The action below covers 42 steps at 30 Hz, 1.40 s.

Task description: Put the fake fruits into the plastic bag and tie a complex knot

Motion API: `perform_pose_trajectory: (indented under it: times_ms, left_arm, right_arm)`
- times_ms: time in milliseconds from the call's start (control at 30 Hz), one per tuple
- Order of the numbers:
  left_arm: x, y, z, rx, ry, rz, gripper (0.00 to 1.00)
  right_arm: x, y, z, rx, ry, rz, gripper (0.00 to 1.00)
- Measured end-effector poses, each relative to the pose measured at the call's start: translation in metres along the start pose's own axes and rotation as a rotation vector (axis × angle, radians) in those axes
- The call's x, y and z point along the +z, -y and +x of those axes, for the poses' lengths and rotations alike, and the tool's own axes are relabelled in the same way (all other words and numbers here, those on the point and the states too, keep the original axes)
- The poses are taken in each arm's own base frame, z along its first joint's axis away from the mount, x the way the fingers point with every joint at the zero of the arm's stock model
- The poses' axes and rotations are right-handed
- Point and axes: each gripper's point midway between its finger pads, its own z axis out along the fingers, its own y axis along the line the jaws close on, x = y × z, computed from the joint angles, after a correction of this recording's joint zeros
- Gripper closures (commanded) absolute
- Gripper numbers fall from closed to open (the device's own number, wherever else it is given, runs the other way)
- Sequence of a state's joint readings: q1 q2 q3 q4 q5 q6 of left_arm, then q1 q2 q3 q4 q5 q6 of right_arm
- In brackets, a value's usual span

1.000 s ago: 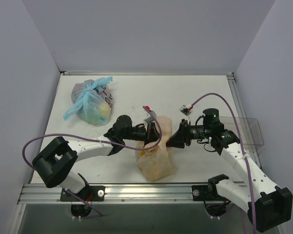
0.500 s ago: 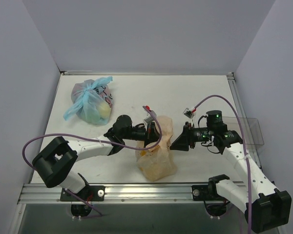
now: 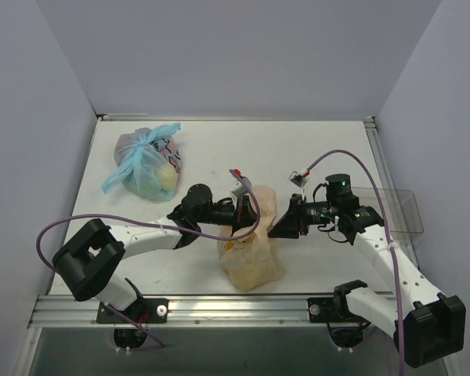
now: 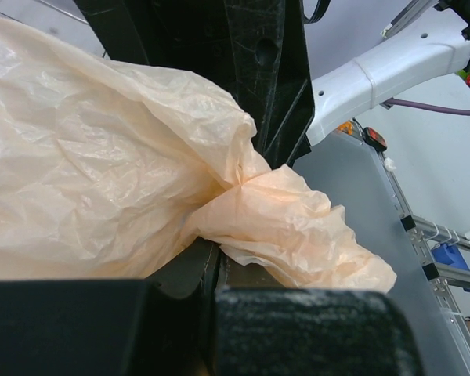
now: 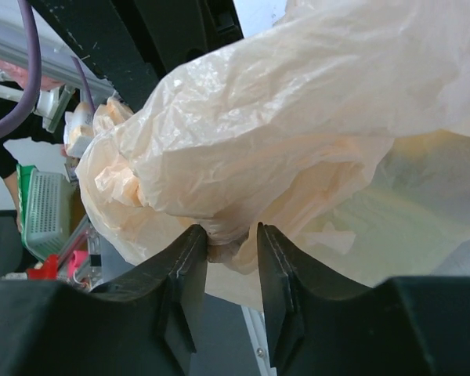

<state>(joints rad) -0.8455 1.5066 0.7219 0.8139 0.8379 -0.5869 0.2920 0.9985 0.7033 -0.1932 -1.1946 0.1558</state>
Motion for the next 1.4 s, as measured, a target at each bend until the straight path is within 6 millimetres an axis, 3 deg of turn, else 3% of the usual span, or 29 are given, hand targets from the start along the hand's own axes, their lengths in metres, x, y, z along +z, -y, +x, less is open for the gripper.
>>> perform_pose_trajectory:
  times_ms: [100, 133, 167, 233, 333, 600, 700, 900, 1100, 1167, 1267, 1333, 1400]
  left_arm:
    - [0.000, -0.001, 0.000, 0.001, 0.001, -0.003, 1.00]
    - [0.000, -0.001, 0.000, 0.000, 0.001, -0.003, 1.00]
    - [0.000, -0.001, 0.000, 0.000, 0.001, -0.003, 1.00]
    - [0.000, -0.001, -0.001, -0.001, 0.002, -0.004, 1.00]
    - [0.000, -0.001, -0.001, 0.002, 0.006, -0.003, 1.00]
    - [-0.013, -0.008, -0.005, 0.012, 0.017, -0.032, 0.80]
    - [-0.020, -0.014, -0.006, 0.009, 0.020, -0.056, 0.79]
    - [-0.024, -0.015, -0.004, 0.001, 0.017, -0.065, 0.97]
    - [-0.019, -0.009, 0.000, -0.006, 0.007, -0.047, 1.00]
    - [-0.014, -0.005, 0.002, -0.009, -0.001, -0.029, 1.00]
    - [-0.008, -0.002, 0.004, -0.017, -0.011, -0.014, 1.00]
    - [-0.007, -0.006, 0.007, -0.033, -0.014, -0.025, 1.00]
    - [-0.006, -0.008, 0.008, -0.039, -0.016, -0.027, 1.00]
  right_arm:
    - [0.002, -0.003, -0.001, -0.005, 0.000, -0.013, 0.78]
    - [0.002, -0.004, -0.001, -0.004, 0.000, -0.016, 0.82]
    - [0.002, -0.004, -0.001, -0.006, 0.000, -0.017, 0.93]
    - [0.001, -0.005, -0.002, -0.014, 0.001, -0.020, 1.00]
    - [0.000, -0.005, -0.003, -0.023, 0.008, -0.018, 1.00]
    - [-0.004, -0.005, -0.004, -0.055, 0.021, -0.013, 1.00]
    - [-0.005, -0.006, -0.005, -0.059, 0.023, -0.017, 1.00]
    - [-0.005, -0.007, -0.005, -0.065, 0.022, -0.023, 1.00]
    - [-0.003, -0.010, -0.007, -0.064, 0.024, -0.033, 1.00]
    - [0.000, -0.012, -0.007, -0.066, 0.018, -0.042, 0.93]
    - [0.003, -0.016, -0.005, -0.045, 0.004, -0.055, 0.68]
    - [0.003, -0.018, -0.006, -0.046, 0.002, -0.060, 0.66]
    - [0.004, -0.017, -0.006, -0.044, 0.000, -0.054, 0.71]
